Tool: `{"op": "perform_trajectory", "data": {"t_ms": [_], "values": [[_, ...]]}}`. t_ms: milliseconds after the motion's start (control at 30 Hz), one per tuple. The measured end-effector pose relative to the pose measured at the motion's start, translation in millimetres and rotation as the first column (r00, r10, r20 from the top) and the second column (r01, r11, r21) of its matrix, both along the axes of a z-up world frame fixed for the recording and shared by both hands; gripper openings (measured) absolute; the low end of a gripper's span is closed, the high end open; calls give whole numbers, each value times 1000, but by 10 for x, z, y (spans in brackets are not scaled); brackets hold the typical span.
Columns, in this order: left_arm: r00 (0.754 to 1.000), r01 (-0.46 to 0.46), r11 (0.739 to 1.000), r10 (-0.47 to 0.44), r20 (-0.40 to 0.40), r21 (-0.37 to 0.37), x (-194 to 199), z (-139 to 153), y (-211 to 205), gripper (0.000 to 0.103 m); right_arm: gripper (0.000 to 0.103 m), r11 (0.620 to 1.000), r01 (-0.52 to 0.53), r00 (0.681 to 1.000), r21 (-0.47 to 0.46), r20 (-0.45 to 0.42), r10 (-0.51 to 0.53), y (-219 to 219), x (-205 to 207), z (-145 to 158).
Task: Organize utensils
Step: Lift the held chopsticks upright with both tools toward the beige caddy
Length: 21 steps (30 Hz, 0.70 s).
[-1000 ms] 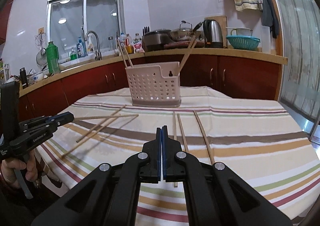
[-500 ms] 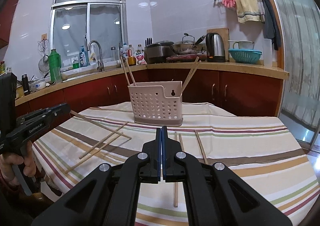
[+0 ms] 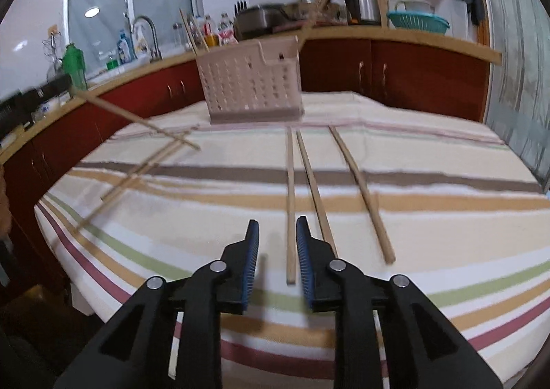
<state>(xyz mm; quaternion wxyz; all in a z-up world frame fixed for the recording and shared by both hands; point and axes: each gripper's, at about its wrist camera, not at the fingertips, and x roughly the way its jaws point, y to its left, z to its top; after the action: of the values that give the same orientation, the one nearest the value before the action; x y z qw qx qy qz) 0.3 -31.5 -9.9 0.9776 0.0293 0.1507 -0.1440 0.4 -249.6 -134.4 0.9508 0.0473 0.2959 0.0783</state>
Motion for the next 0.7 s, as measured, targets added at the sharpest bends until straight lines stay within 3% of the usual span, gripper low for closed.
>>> {"op": "perform_trajectory", "data": {"t_ms": [200, 233, 267, 367, 700], "values": [[1000, -2, 1000, 2, 3, 0, -4, -6, 4, 6, 23, 1000, 15, 999, -22, -35, -15, -13, -13, -145], [1000, -2, 1000, 2, 3, -1, -5, -6, 6, 6, 21, 999, 16, 999, -37, -35, -17, 1, -29, -142], [1000, -2, 1000, 2, 2, -1, -3, -6, 4, 6, 9, 999, 7, 999, -36, -38, -9, 2, -25, -134], [1000, -2, 1000, 2, 2, -1, -4, -6, 4, 6, 7, 999, 8, 1000, -35, -30, -9, 12, -44, -84], [1000, -17, 1000, 18, 24, -14, 0, 103, 76, 6, 7, 1000, 24, 987, -17, 160, -21, -39, -219, 641]]}}
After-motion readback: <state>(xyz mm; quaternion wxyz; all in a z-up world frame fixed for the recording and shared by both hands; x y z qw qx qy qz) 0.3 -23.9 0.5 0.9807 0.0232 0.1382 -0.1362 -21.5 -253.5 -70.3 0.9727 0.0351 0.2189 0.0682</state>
